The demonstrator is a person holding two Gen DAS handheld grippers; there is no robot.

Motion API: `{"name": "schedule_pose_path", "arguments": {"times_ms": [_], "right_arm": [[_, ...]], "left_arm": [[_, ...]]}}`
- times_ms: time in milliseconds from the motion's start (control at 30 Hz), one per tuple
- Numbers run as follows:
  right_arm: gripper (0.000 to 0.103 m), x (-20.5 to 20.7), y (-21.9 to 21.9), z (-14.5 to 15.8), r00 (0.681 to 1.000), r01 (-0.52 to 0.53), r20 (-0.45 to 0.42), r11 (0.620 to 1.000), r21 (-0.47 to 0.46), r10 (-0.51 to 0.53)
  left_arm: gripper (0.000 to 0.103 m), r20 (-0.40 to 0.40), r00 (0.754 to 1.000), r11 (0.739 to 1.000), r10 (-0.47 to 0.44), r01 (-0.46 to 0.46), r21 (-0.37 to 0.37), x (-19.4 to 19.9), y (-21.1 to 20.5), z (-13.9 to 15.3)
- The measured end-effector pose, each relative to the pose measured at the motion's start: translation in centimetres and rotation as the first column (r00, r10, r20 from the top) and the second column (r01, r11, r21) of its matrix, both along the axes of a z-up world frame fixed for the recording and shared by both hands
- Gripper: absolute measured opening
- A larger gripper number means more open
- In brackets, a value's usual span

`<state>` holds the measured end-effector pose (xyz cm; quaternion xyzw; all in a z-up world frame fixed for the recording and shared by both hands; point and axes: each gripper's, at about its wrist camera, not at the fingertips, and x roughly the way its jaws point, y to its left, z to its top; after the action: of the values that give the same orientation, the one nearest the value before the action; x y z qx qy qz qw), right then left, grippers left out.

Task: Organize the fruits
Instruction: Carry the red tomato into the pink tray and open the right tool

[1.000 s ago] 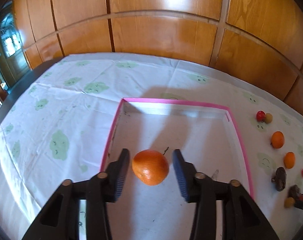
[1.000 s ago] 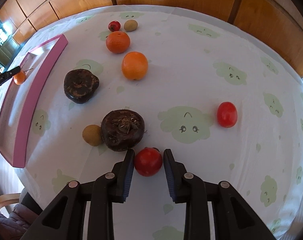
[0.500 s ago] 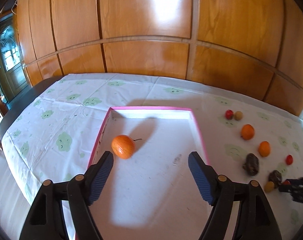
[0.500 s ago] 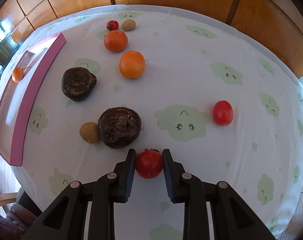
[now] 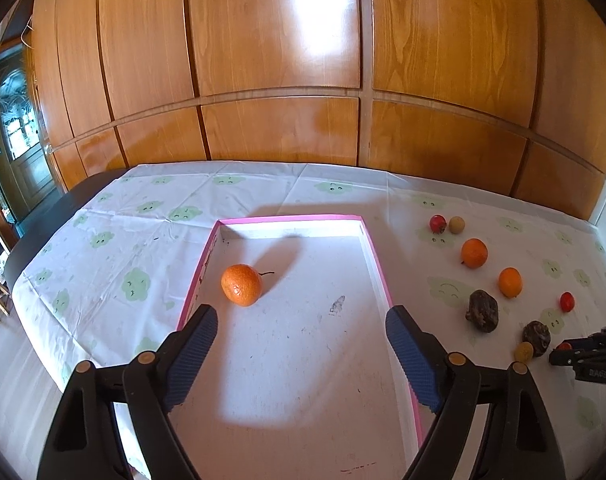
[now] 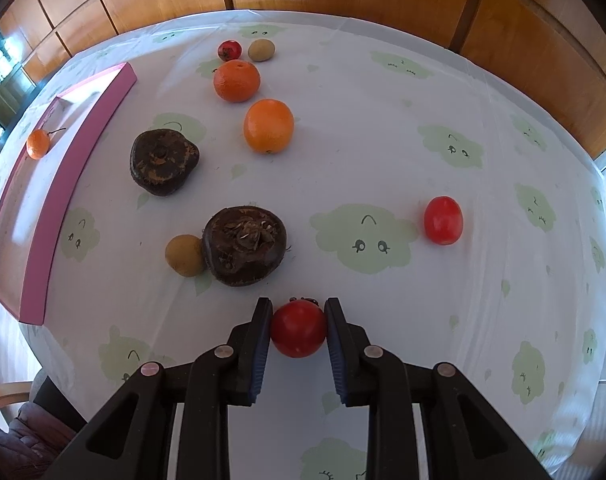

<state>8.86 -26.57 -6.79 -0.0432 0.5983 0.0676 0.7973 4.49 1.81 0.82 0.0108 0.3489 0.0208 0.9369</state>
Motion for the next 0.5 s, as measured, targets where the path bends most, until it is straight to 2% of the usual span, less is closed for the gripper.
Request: {"name": "schedule_pose_path", "arguments": {"times_ms": [233,500], "right_arm": [[0.027,-0.7,0.7,0.6,1.000,-0.010,0.015,1.000,-0.008,0.010],[0.027,-2.2,1.5,2.6,0.997,-0.013,0.070,1.000,0.025,0.012]], "left_arm": [[0.087,0.007,1.000,1.000,0.010,-0.009,-0.012,-0.4,0.5,0.0],[0.087,0.009,1.000,0.999,0.028,-0.027,-0.032,-0.9,1.4,-0.1]]}}
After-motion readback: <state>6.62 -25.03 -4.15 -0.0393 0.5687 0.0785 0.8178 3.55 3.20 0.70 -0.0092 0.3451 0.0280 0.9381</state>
